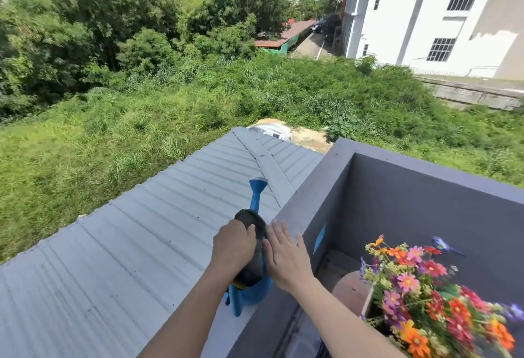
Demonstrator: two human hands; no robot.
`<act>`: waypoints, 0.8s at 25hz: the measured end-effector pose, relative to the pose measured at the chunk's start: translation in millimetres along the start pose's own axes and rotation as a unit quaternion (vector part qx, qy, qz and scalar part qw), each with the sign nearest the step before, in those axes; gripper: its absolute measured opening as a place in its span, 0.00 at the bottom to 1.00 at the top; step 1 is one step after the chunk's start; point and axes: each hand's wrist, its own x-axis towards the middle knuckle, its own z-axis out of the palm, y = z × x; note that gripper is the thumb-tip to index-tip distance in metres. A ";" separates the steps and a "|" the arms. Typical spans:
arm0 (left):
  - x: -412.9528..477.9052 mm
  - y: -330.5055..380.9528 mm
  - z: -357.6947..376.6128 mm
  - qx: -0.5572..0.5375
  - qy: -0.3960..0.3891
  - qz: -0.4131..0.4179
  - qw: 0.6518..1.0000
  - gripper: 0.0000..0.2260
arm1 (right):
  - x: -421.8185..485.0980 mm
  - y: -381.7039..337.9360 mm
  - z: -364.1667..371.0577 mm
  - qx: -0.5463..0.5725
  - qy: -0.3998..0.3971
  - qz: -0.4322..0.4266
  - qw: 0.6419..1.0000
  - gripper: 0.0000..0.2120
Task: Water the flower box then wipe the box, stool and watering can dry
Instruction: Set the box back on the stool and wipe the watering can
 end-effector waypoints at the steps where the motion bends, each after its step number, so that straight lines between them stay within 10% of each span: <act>1: -2.5 0.9 -3.3 -0.010 0.003 0.011 1.000 0.19 | -1.1 -0.3 -3.0 -0.007 0.002 -0.005 1.000 0.49; 20: -155.2 298.9 -39.5 -0.287 -0.084 0.319 0.899 0.15 | -215.4 170.9 -255.6 0.001 0.291 0.140 0.946 0.47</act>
